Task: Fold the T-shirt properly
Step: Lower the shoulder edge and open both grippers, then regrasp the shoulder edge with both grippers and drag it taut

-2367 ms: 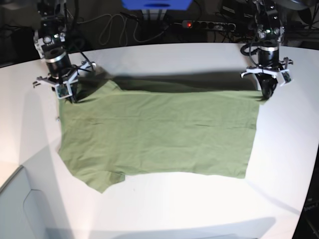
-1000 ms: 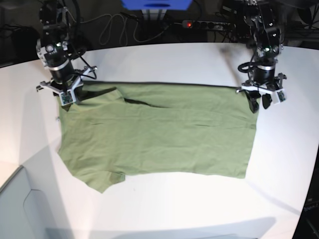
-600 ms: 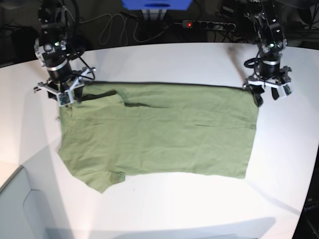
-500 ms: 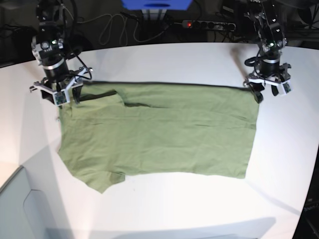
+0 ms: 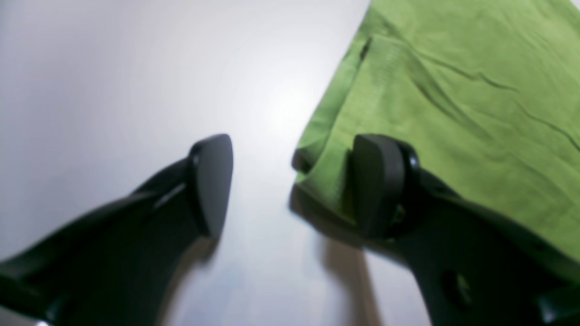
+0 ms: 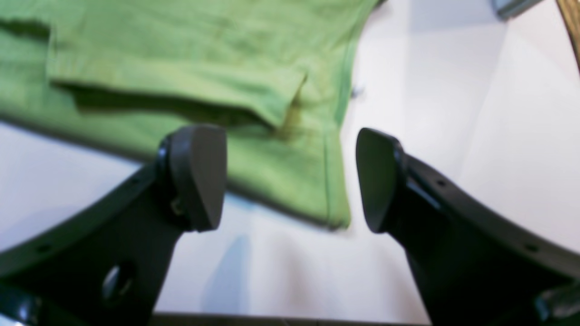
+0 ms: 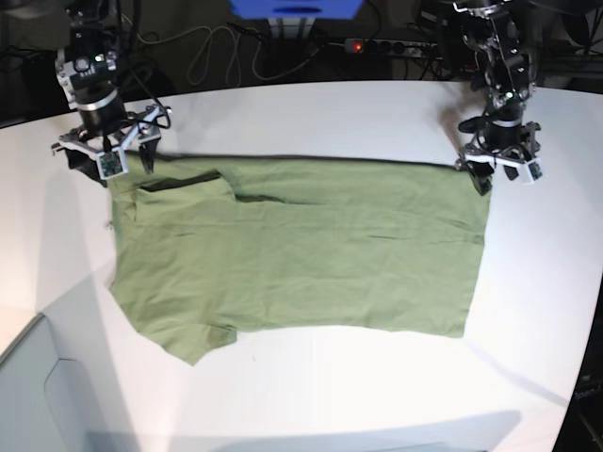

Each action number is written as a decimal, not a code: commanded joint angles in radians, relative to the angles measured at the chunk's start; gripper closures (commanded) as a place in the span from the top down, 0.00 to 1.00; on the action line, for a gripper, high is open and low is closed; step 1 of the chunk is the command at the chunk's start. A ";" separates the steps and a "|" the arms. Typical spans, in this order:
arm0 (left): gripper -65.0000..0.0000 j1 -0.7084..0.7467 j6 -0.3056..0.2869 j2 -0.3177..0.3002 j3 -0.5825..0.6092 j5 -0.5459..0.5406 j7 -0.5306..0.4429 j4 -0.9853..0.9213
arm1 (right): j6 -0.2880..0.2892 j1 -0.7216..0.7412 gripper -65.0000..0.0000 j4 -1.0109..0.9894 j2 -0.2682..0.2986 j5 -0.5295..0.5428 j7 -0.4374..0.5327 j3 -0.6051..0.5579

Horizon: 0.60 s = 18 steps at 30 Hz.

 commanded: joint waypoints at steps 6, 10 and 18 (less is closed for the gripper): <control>0.60 -0.029 0.000 -0.011 -0.002 -0.003 -0.020 -0.020 | 0.007 -0.012 0.67 0.012 0.008 0.006 0.026 0.089; 0.40 -0.048 0.000 -0.011 0.028 -0.003 -0.023 -0.069 | 0.009 -0.013 0.67 -0.024 0.020 0.005 0.026 0.104; 0.00 -0.043 0.000 -0.009 0.046 -0.003 -0.023 -0.085 | 0.090 0.046 0.67 -0.149 0.035 0.005 0.026 0.104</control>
